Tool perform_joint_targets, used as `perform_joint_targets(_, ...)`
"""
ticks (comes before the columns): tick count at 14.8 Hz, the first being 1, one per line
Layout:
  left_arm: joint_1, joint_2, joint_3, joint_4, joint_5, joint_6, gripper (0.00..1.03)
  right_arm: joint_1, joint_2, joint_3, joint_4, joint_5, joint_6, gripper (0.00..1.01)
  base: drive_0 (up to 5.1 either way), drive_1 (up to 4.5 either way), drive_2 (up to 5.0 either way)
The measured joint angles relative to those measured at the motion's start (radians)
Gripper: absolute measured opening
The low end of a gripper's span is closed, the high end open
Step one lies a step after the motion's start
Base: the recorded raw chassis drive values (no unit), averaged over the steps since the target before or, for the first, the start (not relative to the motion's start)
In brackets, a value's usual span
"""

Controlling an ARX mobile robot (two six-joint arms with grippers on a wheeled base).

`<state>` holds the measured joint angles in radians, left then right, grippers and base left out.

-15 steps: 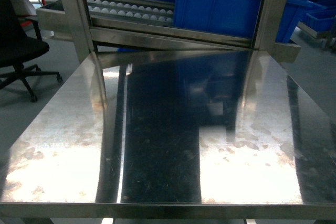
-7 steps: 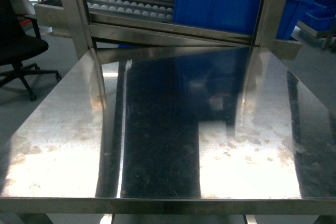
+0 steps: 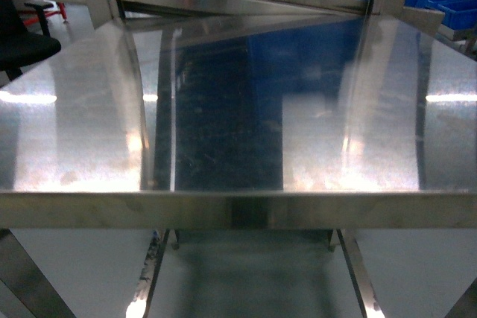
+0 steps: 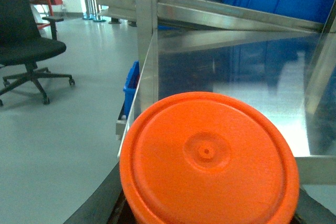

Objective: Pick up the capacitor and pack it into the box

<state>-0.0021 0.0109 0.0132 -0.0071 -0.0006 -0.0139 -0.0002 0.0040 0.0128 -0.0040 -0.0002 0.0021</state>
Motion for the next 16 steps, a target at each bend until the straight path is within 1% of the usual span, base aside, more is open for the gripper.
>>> perform_joint_targets(16,0.000,0.000,0.000,-0.002,0.000,0.003,0.44,0.000,0.000,0.000,-0.002,0.000,0.000,0.98,0.0,0.00,0.0)
